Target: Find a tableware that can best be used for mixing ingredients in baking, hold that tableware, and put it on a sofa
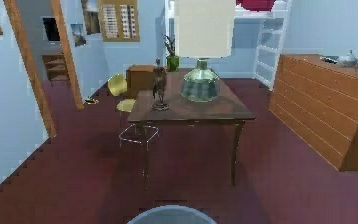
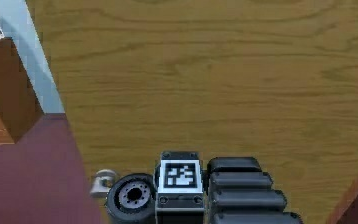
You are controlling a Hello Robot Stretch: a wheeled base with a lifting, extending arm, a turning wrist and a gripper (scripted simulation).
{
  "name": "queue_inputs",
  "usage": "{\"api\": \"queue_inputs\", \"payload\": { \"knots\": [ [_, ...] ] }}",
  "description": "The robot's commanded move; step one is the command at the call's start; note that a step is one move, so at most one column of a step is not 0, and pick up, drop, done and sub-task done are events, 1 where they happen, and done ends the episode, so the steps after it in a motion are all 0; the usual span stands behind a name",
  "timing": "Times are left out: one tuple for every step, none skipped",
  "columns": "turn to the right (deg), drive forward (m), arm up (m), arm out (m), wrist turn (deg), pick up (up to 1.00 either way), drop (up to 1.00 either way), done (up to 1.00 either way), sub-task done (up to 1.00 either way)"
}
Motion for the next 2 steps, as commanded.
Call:
{"api": "queue_inputs", "payload": {
  "knots": [
    [6.0, 0.00, 0.00, 0.00, 0.0, 0.00, 0.00, 0.00, 0.00],
    [0.0, 0.65, 0.00, 0.00, 0.0, 0.00, 0.00, 0.00, 0.00]
  ]
}}
